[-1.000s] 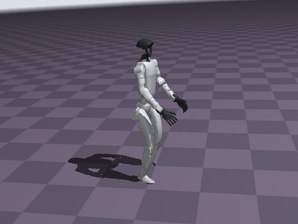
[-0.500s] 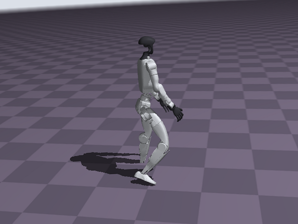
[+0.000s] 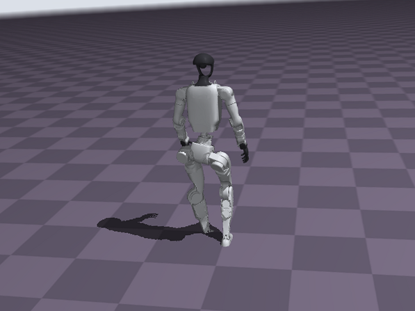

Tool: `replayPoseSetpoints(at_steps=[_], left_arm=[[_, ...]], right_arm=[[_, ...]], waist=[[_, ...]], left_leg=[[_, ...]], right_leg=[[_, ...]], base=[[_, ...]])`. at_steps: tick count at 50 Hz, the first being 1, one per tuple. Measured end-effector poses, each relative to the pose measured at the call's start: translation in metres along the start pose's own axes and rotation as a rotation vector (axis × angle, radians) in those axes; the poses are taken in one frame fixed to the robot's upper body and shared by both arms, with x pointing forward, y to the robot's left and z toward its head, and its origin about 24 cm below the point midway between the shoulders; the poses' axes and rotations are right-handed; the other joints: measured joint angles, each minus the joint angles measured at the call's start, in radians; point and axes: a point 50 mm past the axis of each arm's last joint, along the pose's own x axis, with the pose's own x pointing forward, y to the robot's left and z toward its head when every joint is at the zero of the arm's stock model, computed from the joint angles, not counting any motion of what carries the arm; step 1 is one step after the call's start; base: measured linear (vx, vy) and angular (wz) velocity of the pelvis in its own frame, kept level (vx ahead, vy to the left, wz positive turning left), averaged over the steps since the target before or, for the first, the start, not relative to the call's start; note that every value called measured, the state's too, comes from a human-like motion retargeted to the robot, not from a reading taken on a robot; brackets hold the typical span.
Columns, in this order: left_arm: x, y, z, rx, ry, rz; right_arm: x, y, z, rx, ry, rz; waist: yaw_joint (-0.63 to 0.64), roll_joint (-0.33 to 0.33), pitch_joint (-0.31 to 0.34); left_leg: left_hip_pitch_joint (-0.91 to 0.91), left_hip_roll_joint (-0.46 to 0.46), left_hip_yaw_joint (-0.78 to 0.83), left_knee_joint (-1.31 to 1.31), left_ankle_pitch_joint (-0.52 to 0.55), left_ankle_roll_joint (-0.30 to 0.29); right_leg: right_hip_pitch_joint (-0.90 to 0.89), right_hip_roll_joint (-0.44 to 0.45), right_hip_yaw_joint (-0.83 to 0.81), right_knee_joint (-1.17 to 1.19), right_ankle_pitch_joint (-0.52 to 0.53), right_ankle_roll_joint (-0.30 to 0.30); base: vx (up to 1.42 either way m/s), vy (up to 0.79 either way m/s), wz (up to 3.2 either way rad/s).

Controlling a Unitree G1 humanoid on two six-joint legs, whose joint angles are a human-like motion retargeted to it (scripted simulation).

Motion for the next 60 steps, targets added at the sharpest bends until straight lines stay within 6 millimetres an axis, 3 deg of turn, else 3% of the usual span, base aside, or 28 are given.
replayPoseSetpoints(at_steps=[2, 6, 8, 10, 11, 13, 15, 17, 20, 23, 26, 30, 32, 34, 38, 41, 43, 45, 46, 48, 50, 52, 53, 55, 58, 60], left_arm=[[0.001, -0.004, 0.006, -0.018, -0.017, 0.004], [0.0, -0.017, 0.006, -0.014, -0.025, -0.02], [-0.001, -0.021, 0.004, 0.0, -0.023, -0.03], [0.0, -0.025, 0.008, 0.01, -0.031, -0.04], [-0.002, -0.028, 0.004, 0.016, -0.019, -0.048], [-0.005, -0.033, -0.004, 0.03, 0.002, -0.064], [-0.008, -0.038, -0.011, 0.042, 0.024, -0.083], [-0.01, -0.039, -0.018, 0.049, 0.047, -0.086], [-0.013, -0.038, -0.026, 0.046, 0.07, -0.086], [-0.015, -0.038, -0.033, 0.037, 0.093, -0.087], [-0.015, -0.039, -0.029, 0.013, 0.083, -0.082], [-0.007, -0.043, 0.002, -0.06, -0.021, -0.061], [0.0, -0.039, 0.037, -0.137, -0.12, -0.033], [0.004, -0.032, 0.073, -0.204, -0.233, -0.012], [0.001, -0.014, 0.157, -0.329, -0.499, 0.025], [-0.011, -0.004, 0.205, -0.386, -0.67, 0.039], [-0.019, 0.0, 0.229, -0.402, -0.758, 0.045], [-0.023, 0.0, 0.237, -0.408, -0.797, 0.045], [-0.023, -0.001, 0.238, -0.403, -0.8, 0.043], [-0.02, -0.005, 0.229, -0.395, -0.771, 0.04], [-0.013, -0.011, 0.205, -0.378, -0.687, 0.037], [-0.003, -0.017, 0.167, -0.335, -0.56, 0.035], [0.0, -0.02, 0.145, -0.309, -0.487, 0.031], [0.004, -0.028, 0.102, -0.258, -0.336, 0.017], [0.002, -0.032, 0.035, -0.166, -0.101, 0.0], [-0.006, -0.028, -0.004, -0.111, 0.029, 0.002]], right_arm=[[0.001, 0.006, 0.007, 0.015, -0.021, 0.024], [0.004, 0.015, 0.025, 0.011, -0.083, 0.056], [0.006, 0.014, 0.04, -0.003, -0.134, 0.06], [0.01, 0.006, 0.066, -0.025, -0.211, 0.045], [0.01, 0.005, 0.075, -0.028, -0.244, 0.041], [0.01, 0.002, 0.094, -0.035, -0.316, 0.026], [0.008, -0.002, 0.113, -0.038, -0.386, 0.005], [0.006, -0.004, 0.13, -0.044, -0.453, -0.008], [0.002, -0.001, 0.146, -0.046, -0.523, -0.011], [0.0, 0.0, 0.146, -0.057, -0.533, -0.014], [0.004, 0.003, 0.125, -0.082, -0.464, 0.004], [0.006, 0.005, 0.071, -0.084, -0.278, 0.025], [0.007, -0.003, 0.048, -0.063, -0.191, 0.018], [0.003, -0.009, 0.022, -0.03, -0.103, 0.003], [-0.008, -0.025, -0.017, 0.051, 0.014, -0.049], [-0.018, -0.031, -0.041, 0.112, 0.078, -0.083], [-0.024, -0.034, -0.051, 0.147, 0.107, -0.104], [-0.03, -0.03, -0.064, 0.171, 0.143, -0.11], [-0.031, -0.03, -0.065, 0.186, 0.141, -0.116], [-0.031, -0.027, -0.061, 0.211, 0.123, -0.122], [-0.027, -0.021, -0.05, 0.242, 0.081, -0.122], [-0.019, -0.013, -0.025, 0.291, -0.002, -0.126], [-0.014, -0.011, -0.006, 0.318, -0.063, -0.128], [-0.008, -0.015, 0.043, 0.38, -0.232, -0.152], [-0.02, -0.039, 0.137, 0.516, -0.589, -0.212], [-0.047, -0.058, 0.2, 0.628, -0.859, -0.248]], waist=[[0.034, 0.042, 0.033], [0.065, 0.015, 0.032], [0.083, 0.011, 0.033], [0.122, 0.061, 0.056], [0.127, 0.054, 0.056], [0.127, 0.035, 0.052], [0.104, 0.003, 0.042], [0.097, -0.023, 0.051], [0.121, -0.01, 0.1], [0.136, 0.048, 0.129], [0.135, 0.105, 0.15], [0.09, 0.116, 0.195], [0.045, 0.061, 0.232], [0.016, 0.054, 0.251], [-0.025, 0.076, 0.272], [-0.051, 0.09, 0.282], [-0.061, 0.118, 0.281], [-0.06, 0.106, 0.278], [-0.053, 0.13, 0.267], [-0.038, 0.133, 0.259], [-0.021, 0.116, 0.264], [-0.017, 0.139, 0.294], [-0.012, 0.164, 0.307], [0.018, 0.256, 0.279], [0.072, 0.267, 0.268], [0.105, 0.251, 0.27]], left_leg=[[0.029, 0.046, -0.026, 0.013, -0.027, -0.021], [0.022, 0.009, -0.048, 0.003, 0.006, -0.043], [0.023, 0.006, -0.047, 0.003, 0.01, -0.049], [0.052, 0.074, -0.022, 0.016, -0.031, -0.05], [0.058, 0.072, 0.004, 0.011, -0.029, -0.047], [0.083, 0.084, 0.13, 0.002, -0.068, 0.012], [0.127, 0.106, 0.42, 0.039, -0.195, 0.173], [0.14, 0.127, 0.668, 0.196, -0.362, 0.29], [0.079, 0.173, 0.789, 0.517, -0.569, 0.335], [0.039, 0.235, 0.797, 0.714, -0.689, 0.334], [0.089, 0.266, 0.79, 0.732, -0.748, 0.342], [0.172, 0.23, 0.796, 0.708, -0.768, 0.344], [0.316, 0.116, 0.77, 0.468, -0.661, 0.349], [0.386, 0.089, 0.747, 0.369, -0.613, 0.339], [0.563, 0.092, 0.683, 0.063, -0.468, 0.318], [0.609, 0.113, 0.659, 0.019, -0.445, 0.304], [0.612, 0.15, 0.649, 0.025, -0.457, 0.298], [0.63, 0.14, 0.653, 0.02, -0.442, 0.291], [0.633, 0.168, 0.654, 0.025, -0.451, 0.288], [0.635, 0.177, 0.667, 0.073, -0.458, 0.281], [0.606, 0.171, 0.683, 0.223, -0.481, 0.273], [0.418, 0.258, 0.738, 0.76, -0.593, 0.253], [0.317, 0.336, 0.769, 1.022, -0.568, 0.235], [0.077, 0.536, 0.764, 1.449, -0.473, 0.218], [-0.146, 0.654, 0.745, 1.763, -0.372, 0.26], [-0.272, 0.688, 0.729, 1.896, -0.365, 0.292]], right_leg=[[0.071, 0.03, -0.042, -0.075, 0.003, -0.025], [0.085, -0.022, -0.081, -0.108, -0.033, -0.041], [0.1, -0.039, -0.109, -0.136, -0.043, -0.046], [0.179, 0.003, -0.154, -0.248, -0.019, -0.064], [0.172, -0.011, -0.166, -0.241, -0.021, -0.064], [0.159, -0.052, -0.195, -0.237, -0.028, -0.064], [0.146, -0.128, -0.226, -0.237, -0.04, -0.058], [0.17, -0.18, -0.231, -0.243, -0.059, -0.05], [0.241, -0.177, -0.241, -0.238, -0.087, -0.047], [0.289, -0.128, -0.268, -0.221, -0.108, -0.059], [0.336, -0.09, -0.279, -0.206, -0.117, -0.071], [0.307, -0.126, -0.272, 0.012, -0.077, -0.069], [0.253, -0.157, -0.187, 0.172, -0.045, -0.026], [0.208, -0.15, -0.169, 0.279, -0.02, -0.026], [0.11, -0.08, -0.157, 0.326, 0.01, -0.029], [0.077, -0.027, -0.15, 0.199, 0.011, -0.015], [0.076, 0.022, -0.151, 0.053, 0.025, 0.001], [0.078, 0.04, -0.117, -0.036, 0.029, 0.017], [0.104, 0.059, -0.132, -0.103, 0.045, 0.016], [0.14, 0.065, -0.133, -0.141, 0.053, 0.009], [0.186, 0.055, -0.127, -0.128, 0.044, -0.005], [0.255, 0.079, -0.178, -0.117, 0.013, -0.039], [0.264, 0.11, -0.211, -0.098, -0.002, -0.063], [0.231, 0.221, -0.283, -0.126, 0.01, -0.116], [0.255, 0.265, -0.28, -0.169, 0.002, -0.148], [0.296, 0.265, -0.262, -0.205, -0.007, -0.155]], base=[[0.03, -0.04, 0.9], [0.02, -0.02, 1.06], [0.06, -0.03, 0.67], [0.1, -0.05, 0.22], [0.03, -0.04, 0.69], [0.01, -0.03, 1.46], [0.09, 0.01, 1.88], [0.16, 0.07, 1.1], [0.11, 0.11, 0.12], [0.07, 0.12, -0.07], [0.13, 0.13, -0.07], [0.11, 0.11, 0.3], [0.15, 0.1, 0.75], [0.16, 0.08, 0.5], [0.21, 0.06, 0.49], [0.27, 0.03, 0.67], [0.33, 0.01, 0.73], [0.31, -0.03, 0.5], [0.36, -0.03, 0.41], [0.34, -0.05, 0.25], [0.3, -0.07, 0.23], [0.22, -0.06, 0.55], [0.15, -0.07, 0.44], [0.17, -0.08, 0.06], [0.3, -0.08, -0.05], [0.37, -0.08, 0.15]])
